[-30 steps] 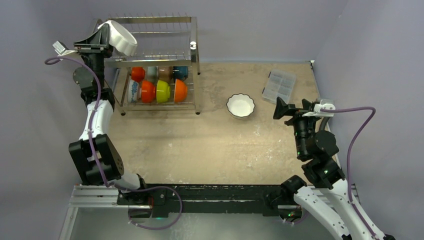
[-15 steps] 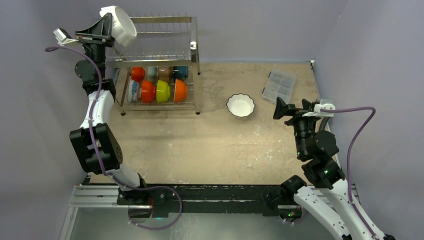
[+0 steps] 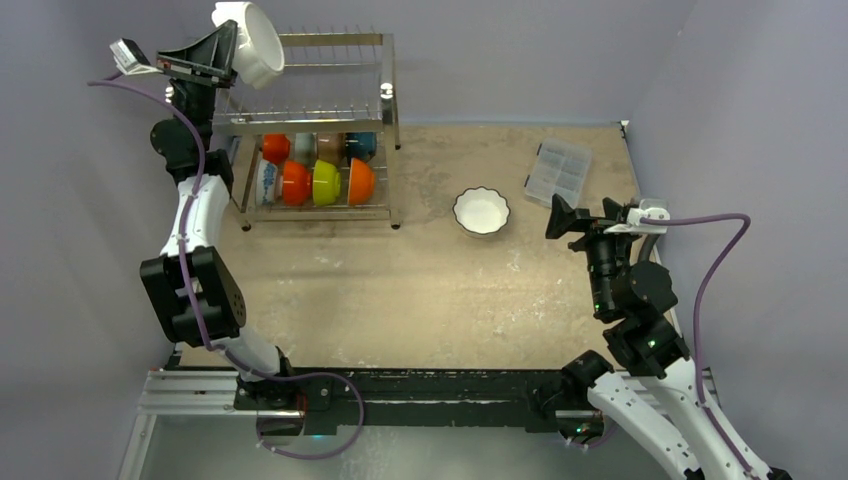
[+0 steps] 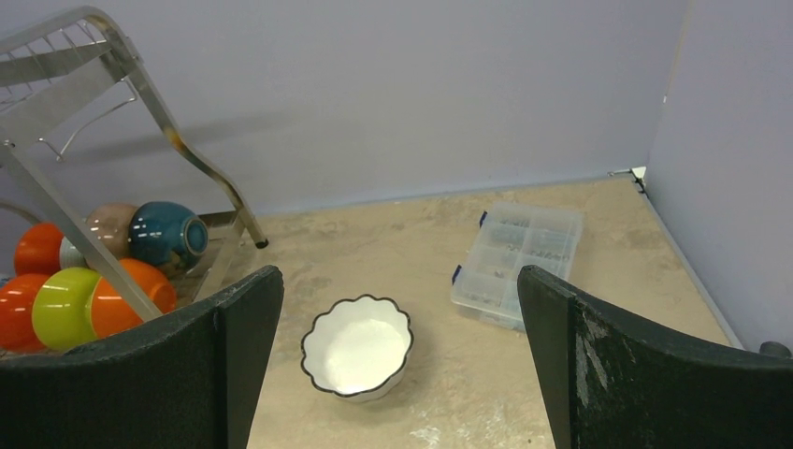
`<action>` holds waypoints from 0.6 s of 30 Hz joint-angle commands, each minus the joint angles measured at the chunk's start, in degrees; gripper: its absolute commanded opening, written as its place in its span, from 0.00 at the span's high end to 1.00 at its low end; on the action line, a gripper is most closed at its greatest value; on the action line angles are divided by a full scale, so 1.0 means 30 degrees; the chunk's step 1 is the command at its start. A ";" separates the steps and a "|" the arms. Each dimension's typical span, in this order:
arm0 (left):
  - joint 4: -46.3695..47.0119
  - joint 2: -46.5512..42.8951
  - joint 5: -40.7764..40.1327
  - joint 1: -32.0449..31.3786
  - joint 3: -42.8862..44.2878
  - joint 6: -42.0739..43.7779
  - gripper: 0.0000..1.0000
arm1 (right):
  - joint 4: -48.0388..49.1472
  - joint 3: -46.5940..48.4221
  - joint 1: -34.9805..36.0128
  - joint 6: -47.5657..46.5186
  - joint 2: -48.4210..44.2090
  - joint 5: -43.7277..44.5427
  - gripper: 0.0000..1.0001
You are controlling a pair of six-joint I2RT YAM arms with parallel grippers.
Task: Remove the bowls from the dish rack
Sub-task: Place the bowl with the bowl.
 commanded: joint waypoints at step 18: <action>0.4502 -0.5561 0.3649 -0.0553 -0.2659 -0.1436 1.00 | 0.0873 0.0087 0.0124 -0.0167 0.0262 -0.0028 0.01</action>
